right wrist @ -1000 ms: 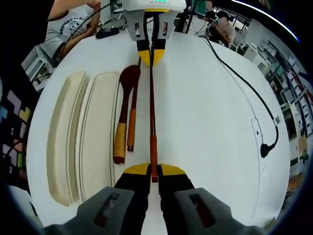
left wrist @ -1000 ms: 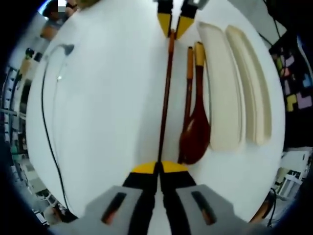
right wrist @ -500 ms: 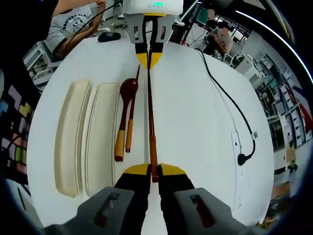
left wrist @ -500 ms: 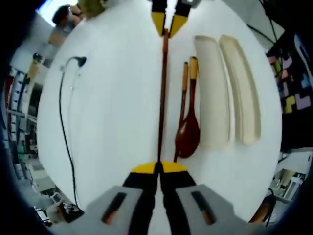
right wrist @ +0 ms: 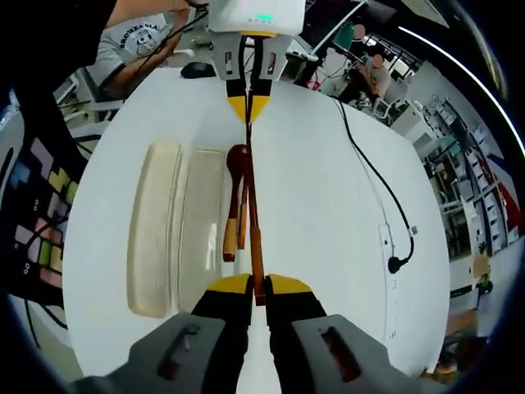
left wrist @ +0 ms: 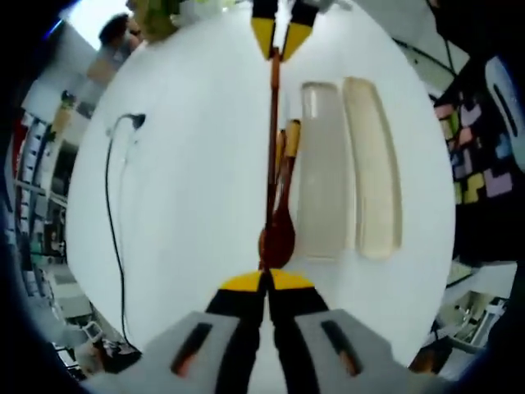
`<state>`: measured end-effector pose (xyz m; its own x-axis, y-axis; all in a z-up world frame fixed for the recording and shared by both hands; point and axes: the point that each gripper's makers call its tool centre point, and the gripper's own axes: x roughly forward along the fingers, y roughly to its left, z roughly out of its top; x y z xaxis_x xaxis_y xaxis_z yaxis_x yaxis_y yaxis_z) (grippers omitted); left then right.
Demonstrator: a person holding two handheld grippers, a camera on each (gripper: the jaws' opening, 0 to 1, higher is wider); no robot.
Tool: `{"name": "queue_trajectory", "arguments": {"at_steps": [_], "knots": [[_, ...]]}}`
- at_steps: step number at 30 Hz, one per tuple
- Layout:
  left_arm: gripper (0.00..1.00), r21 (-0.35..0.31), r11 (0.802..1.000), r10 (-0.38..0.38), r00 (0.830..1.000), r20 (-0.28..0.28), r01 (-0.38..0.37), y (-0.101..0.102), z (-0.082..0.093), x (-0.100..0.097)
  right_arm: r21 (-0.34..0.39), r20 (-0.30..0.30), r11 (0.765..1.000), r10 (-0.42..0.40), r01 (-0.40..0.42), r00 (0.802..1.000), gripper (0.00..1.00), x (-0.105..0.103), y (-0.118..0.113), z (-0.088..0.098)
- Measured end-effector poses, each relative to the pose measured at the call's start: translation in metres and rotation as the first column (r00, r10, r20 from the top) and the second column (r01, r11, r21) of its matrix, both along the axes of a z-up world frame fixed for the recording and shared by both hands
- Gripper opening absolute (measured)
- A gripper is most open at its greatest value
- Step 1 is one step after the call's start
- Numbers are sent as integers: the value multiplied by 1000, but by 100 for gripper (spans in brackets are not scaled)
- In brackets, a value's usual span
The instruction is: Arrange the utensils inside the cutlery case until each visible utensil rests in its matching compartment.
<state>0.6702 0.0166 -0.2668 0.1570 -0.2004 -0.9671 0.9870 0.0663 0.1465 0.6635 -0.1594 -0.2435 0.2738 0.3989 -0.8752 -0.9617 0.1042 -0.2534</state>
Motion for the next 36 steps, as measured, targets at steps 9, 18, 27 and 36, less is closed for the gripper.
{"name": "queue_trajectory", "arguments": {"at_steps": [9, 18, 27, 36], "knots": [[1, 1, 1000, -20, 1000, -21, 20, -6, 6, -27, 17, -30, 1000, 0, 1, 1000, 4, -24, -7, 2], [1, -36, 999, -34, 996, -77, 31, -17, 5, -61, -15, -74, 1000, 18, -19, 997, 4, -54, -17, -13], [1, -37, 998, -54, 991, -119, 50, -18, -4, -76, -57, -147, 998, 10, -18, 989, 4, -75, -19, -29], [1, -52, 998, -54, 984, -169, 46, -21, -17, -92, -67, -213, 998, -1, -14, 977, 4, -93, -22, -46]]}}
